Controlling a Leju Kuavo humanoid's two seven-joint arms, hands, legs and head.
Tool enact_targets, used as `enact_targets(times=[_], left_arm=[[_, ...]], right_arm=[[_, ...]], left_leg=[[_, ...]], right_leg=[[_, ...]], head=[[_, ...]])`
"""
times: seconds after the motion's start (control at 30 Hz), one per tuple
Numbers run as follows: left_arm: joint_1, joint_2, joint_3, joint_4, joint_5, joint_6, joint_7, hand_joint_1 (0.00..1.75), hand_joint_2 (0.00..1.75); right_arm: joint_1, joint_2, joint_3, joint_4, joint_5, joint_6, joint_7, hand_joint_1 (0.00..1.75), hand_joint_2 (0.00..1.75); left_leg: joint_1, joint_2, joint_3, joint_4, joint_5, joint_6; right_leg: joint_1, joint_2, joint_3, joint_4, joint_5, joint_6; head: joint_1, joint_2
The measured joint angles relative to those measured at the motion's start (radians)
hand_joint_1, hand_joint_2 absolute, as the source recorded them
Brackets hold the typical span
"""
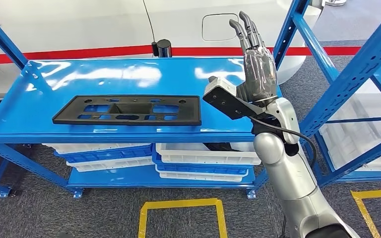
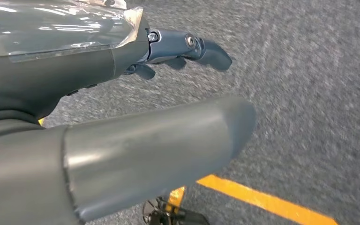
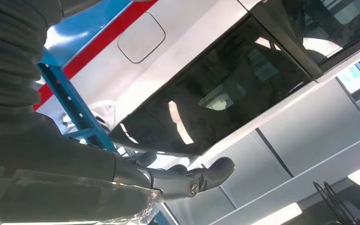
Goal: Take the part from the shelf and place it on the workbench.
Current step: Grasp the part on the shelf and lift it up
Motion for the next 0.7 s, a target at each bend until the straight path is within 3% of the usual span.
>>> enact_targets(times=[0.07,0.1,0.2,0.23,0.27,0.33,0.37,0.4,0.47,0.5,0.6,0.7], left_arm=[[0.002,0.000,0.000,0.000,-0.003,-0.001,0.001,0.00,0.00],[0.001,0.000,-0.001,0.000,-0.005,-0.001,0.001,0.00,0.00],[0.004,-0.003,-0.005,0.000,-0.009,-0.001,0.004,0.00,0.00],[0.005,-0.004,-0.007,0.001,-0.009,-0.001,0.005,0.00,0.00],[0.007,-0.005,-0.008,0.001,-0.009,-0.001,0.005,0.00,0.00],[0.008,-0.005,-0.009,0.001,-0.009,-0.001,0.006,0.00,0.00],[0.008,-0.004,-0.009,0.001,-0.009,-0.001,0.006,0.00,0.00],[0.008,-0.004,-0.009,0.001,-0.009,-0.001,0.006,0.00,0.00],[0.010,-0.004,-0.010,0.001,-0.009,-0.002,0.006,0.00,0.00],[0.011,-0.004,-0.010,0.001,-0.009,-0.003,0.005,0.00,0.00],[0.013,-0.003,-0.010,0.001,-0.009,-0.009,-0.003,0.00,0.00],[0.013,-0.004,-0.011,0.001,-0.008,-0.013,-0.009,0.00,0.00]], right_arm=[[-0.005,-0.002,-0.001,-0.002,-0.001,0.001,0.001,0.00,1.75],[-0.009,-0.003,-0.001,-0.002,-0.002,0.003,0.002,0.00,1.75],[-0.012,-0.008,-0.001,-0.002,-0.008,0.009,0.002,0.00,1.75],[-0.010,-0.010,-0.001,-0.002,-0.009,0.010,0.003,0.00,1.75],[-0.009,-0.012,-0.001,-0.002,-0.010,0.010,0.003,0.00,1.75],[-0.010,-0.014,-0.001,-0.002,-0.010,0.010,0.003,0.00,1.75],[-0.009,-0.015,-0.001,-0.001,-0.010,0.011,0.003,0.00,1.75],[-0.009,-0.015,0.000,-0.001,-0.010,0.011,0.003,0.00,1.75],[-0.007,-0.016,0.000,-0.001,-0.011,0.012,0.004,0.00,1.75],[-0.006,-0.017,-0.001,-0.001,-0.012,0.012,0.004,0.00,1.75],[-0.001,-0.021,-0.001,-0.002,-0.016,0.012,0.005,0.00,1.75],[0.004,-0.026,-0.001,-0.002,-0.019,0.012,0.004,0.00,1.75]], left_leg=[[0.004,0.004,0.032,-0.029,0.008,0.002],[0.009,0.005,0.045,-0.040,0.009,0.001],[0.012,0.005,0.054,-0.044,0.001,-0.004],[0.013,0.005,0.055,-0.043,-0.003,-0.008],[0.015,0.005,0.057,-0.041,-0.008,-0.013],[0.022,0.005,0.064,-0.033,-0.021,-0.027],[0.023,0.004,0.066,-0.027,-0.027,-0.034],[0.023,0.005,0.065,-0.022,-0.034,-0.041],[0.020,0.006,0.060,-0.014,-0.042,-0.049],[0.019,0.006,0.059,-0.012,-0.044,-0.047],[0.019,0.007,0.063,-0.013,-0.044,-0.034],[0.020,0.008,0.066,-0.019,-0.044,-0.034]], right_leg=[[0.003,-0.011,-0.001,0.023,-0.011,0.009],[0.004,-0.018,-0.019,0.060,-0.027,0.008],[-0.007,-0.029,-0.127,0.226,-0.086,0.013],[-0.012,-0.031,-0.152,0.247,-0.089,0.020],[-0.016,-0.033,-0.157,0.230,-0.072,0.031],[-0.024,-0.040,-0.117,0.101,0.004,0.062],[-0.025,-0.044,-0.099,0.041,0.033,0.070],[-0.024,-0.048,-0.085,0.003,0.053,0.067],[-0.021,-0.050,-0.086,-0.007,0.062,0.040],[-0.022,-0.049,-0.083,-0.006,0.069,0.030],[-0.023,-0.043,-0.082,-0.006,0.073,0.024],[-0.021,-0.040,-0.082,-0.006,0.070,0.020]], head=[[0.002,0.000],[0.003,0.000],[0.006,0.000],[0.006,0.000],[0.006,0.000],[0.006,0.000],[0.006,0.000],[0.007,0.000],[0.006,0.000],[0.006,0.000],[0.003,0.000],[0.003,0.000]])
